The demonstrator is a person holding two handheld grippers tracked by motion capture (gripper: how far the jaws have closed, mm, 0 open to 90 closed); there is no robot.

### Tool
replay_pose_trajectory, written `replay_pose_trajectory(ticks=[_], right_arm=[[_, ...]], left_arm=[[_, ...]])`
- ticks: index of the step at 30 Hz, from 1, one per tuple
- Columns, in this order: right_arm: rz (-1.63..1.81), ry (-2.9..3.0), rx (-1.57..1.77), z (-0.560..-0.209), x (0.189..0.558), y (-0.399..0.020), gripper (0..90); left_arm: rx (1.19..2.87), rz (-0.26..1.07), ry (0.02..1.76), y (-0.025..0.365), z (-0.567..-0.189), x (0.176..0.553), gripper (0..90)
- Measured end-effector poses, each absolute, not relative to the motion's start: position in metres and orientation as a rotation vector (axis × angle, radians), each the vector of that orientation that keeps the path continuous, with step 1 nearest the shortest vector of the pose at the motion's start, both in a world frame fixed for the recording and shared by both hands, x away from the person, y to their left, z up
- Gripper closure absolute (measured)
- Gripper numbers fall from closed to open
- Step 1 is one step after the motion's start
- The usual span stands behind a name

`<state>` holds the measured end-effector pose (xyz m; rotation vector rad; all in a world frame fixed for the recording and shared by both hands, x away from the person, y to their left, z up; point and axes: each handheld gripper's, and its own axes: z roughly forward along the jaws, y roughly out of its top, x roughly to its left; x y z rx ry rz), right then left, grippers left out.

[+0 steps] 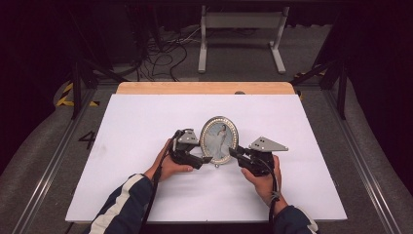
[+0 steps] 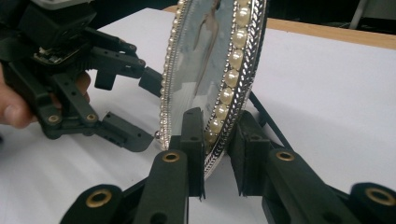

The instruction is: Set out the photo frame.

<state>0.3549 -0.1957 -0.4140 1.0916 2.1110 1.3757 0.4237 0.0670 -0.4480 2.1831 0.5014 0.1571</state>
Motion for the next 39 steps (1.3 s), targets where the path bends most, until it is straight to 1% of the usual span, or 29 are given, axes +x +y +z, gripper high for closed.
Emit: replay_pose_trajectory(ticks=[3, 6, 9, 11, 15, 16, 18, 20, 21, 22, 24, 25, 29, 31, 39], right_arm=[[1.378, 2.120, 1.084, -0.414, 0.358, -0.195, 75.9], [1.367, 2.125, 1.073, -0.413, 0.358, -0.195, 75.6], [1.356, 2.127, 1.067, -0.412, 0.356, -0.194, 72.4], [1.352, 2.127, 1.064, -0.411, 0.355, -0.194, 71.9], [1.337, 2.118, 1.052, -0.408, 0.351, -0.197, 72.0], [1.344, 2.113, 1.051, -0.407, 0.349, -0.198, 73.8], [1.336, 2.115, 1.044, -0.407, 0.349, -0.198, 74.5], [1.340, 2.117, 1.042, -0.407, 0.349, -0.197, 78.3], [1.337, 2.114, 1.043, -0.407, 0.349, -0.197, 79.2], [1.333, 2.112, 1.044, -0.407, 0.349, -0.197, 79.6], [1.342, 2.111, 1.051, -0.408, 0.350, -0.198, 80.0], [1.353, 2.110, 1.056, -0.408, 0.350, -0.198, 80.1], [1.336, 2.096, 1.052, -0.409, 0.351, -0.195, 79.1], [1.337, 2.096, 1.059, -0.409, 0.351, -0.195, 78.9], [1.352, 2.078, 1.097, -0.411, 0.354, -0.197, 78.3]], left_arm=[[2.184, 0.138, 0.486, 0.071, -0.447, 0.423, 25.3], [2.173, 0.157, 0.490, 0.071, -0.447, 0.423, 22.5], [2.144, 0.187, 0.496, 0.070, -0.445, 0.426, 19.9], [2.141, 0.190, 0.497, 0.070, -0.444, 0.427, 19.2], [2.116, 0.198, 0.513, 0.066, -0.444, 0.432, 17.5], [2.094, 0.181, 0.514, 0.065, -0.445, 0.435, 17.6], [2.091, 0.193, 0.513, 0.064, -0.445, 0.435, 17.7], [2.090, 0.188, 0.498, 0.062, -0.444, 0.434, 23.8], [2.093, 0.201, 0.503, 0.062, -0.444, 0.433, 23.8], [2.092, 0.217, 0.513, 0.062, -0.443, 0.433, 26.6], [2.077, 0.201, 0.537, 0.067, -0.444, 0.435, 36.4], [2.079, 0.196, 0.539, 0.069, -0.444, 0.435, 39.1], [2.120, 0.243, 0.524, 0.069, -0.442, 0.431, 41.5], [2.120, 0.246, 0.520, 0.070, -0.441, 0.431, 43.0], [2.150, 0.275, 0.512, 0.070, -0.439, 0.426, 43.8]])
